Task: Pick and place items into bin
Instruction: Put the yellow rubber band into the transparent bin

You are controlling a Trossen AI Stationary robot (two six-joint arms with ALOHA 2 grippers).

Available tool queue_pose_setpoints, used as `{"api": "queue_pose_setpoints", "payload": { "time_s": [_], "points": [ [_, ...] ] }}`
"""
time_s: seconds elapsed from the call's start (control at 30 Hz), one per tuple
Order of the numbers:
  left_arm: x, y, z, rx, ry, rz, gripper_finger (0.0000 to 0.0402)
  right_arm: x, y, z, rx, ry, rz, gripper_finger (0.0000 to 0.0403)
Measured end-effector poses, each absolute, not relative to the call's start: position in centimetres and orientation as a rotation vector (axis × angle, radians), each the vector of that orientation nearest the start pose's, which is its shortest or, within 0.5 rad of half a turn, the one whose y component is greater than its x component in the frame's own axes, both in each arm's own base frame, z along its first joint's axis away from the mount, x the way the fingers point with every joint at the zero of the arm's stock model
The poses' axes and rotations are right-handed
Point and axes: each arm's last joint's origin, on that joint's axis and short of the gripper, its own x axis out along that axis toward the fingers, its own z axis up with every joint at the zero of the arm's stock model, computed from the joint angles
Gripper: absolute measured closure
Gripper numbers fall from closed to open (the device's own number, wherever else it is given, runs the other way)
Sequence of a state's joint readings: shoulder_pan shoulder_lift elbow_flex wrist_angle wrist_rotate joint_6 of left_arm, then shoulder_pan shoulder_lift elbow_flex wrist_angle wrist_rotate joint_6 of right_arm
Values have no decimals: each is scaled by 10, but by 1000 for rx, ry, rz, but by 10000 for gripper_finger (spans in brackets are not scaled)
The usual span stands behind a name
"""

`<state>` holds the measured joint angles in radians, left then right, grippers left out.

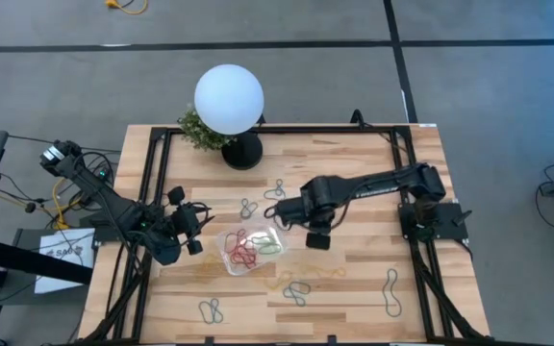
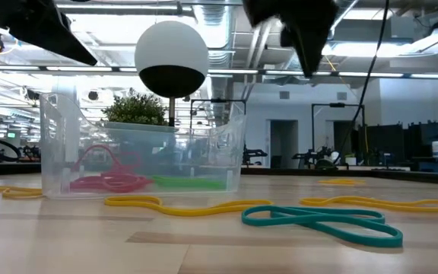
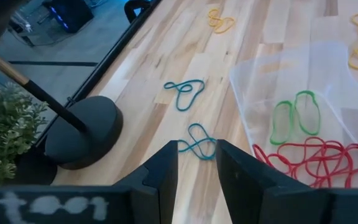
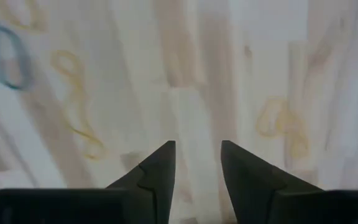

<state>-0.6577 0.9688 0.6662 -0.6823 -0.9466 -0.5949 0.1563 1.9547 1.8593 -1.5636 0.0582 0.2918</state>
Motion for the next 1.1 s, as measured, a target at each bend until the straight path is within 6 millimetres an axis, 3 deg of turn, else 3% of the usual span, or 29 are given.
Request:
{"api": "queue_pose_setpoints", "payload": {
  "time_s": [0.2, 0.43, 0.57, 0.8, 1.1],
  "points": [
    [148, -85, 234, 118, 581, 431, 301, 344, 21, 266, 68, 1682, -173, 282],
    [147, -86, 233, 111, 614, 399, 301, 307, -32, 234, 197, 1566, -285, 284],
    [147, -86, 233, 113, 616, 400, 301, 287, -53, 205, 323, 1491, -406, 285],
    [147, -85, 233, 112, 616, 400, 301, 268, -67, 165, 412, 1512, -627, 285],
    [147, -85, 233, 107, 614, 403, 301, 277, -69, 132, 396, 1603, -636, 285]
  ]
}}
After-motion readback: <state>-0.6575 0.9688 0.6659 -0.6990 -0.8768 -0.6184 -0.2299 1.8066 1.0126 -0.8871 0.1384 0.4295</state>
